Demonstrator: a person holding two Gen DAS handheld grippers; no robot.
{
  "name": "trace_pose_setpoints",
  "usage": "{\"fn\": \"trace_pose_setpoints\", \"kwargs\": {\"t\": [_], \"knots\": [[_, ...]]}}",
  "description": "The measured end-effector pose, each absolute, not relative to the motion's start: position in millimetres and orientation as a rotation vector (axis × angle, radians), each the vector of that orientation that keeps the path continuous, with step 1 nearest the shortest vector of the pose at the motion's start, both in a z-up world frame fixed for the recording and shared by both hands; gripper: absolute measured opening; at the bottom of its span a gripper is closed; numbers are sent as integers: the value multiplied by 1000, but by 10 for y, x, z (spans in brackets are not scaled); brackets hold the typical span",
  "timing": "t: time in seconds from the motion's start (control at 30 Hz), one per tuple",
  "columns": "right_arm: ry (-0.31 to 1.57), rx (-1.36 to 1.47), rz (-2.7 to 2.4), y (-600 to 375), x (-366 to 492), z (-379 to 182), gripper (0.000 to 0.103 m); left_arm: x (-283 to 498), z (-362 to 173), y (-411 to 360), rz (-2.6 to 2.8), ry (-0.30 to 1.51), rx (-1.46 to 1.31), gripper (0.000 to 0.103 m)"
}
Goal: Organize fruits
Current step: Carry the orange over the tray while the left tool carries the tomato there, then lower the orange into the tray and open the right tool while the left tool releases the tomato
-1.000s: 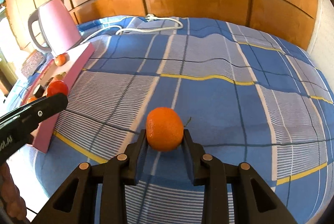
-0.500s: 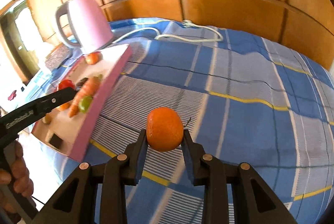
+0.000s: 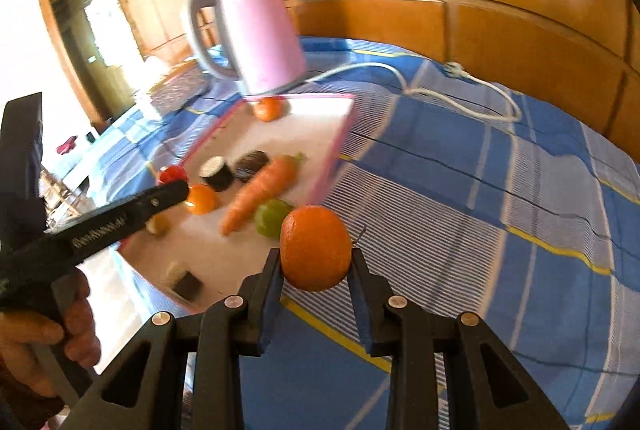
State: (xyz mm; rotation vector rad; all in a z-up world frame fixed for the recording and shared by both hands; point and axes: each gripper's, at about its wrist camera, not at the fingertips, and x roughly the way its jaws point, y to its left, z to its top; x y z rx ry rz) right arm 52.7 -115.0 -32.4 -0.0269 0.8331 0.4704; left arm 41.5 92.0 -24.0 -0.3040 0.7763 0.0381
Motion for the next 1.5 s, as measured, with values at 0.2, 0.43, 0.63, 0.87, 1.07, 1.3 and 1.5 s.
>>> {"fn": "trace_pose_setpoints", "kwargs": {"t": [0.2,0.43,0.63,0.87,1.07,1.3,1.5], "knots": [[840,-38,547,-870,567,-289,32,349,-267,1068,45,775,-335,25],[866,-72,606,-606,605,-333,32,324,-305,1100,29,782,-357,25],[896,-78,621,-512,637,-410,32,328,-347,1126,14,796,-368,25],[925,-88,620,-438,697,-512,34,350,-417,1099,-6,821,-370,25],[943,-86,608,-406,755,-567,36,362,-459,1090,-13,838,-371,25],[921,-104,609,-402,709,-554,36,367,-498,1063,-22,851,-365,30],[916,-101,625,-434,634,-519,35,326,-450,1088,2,823,-357,38]]}}
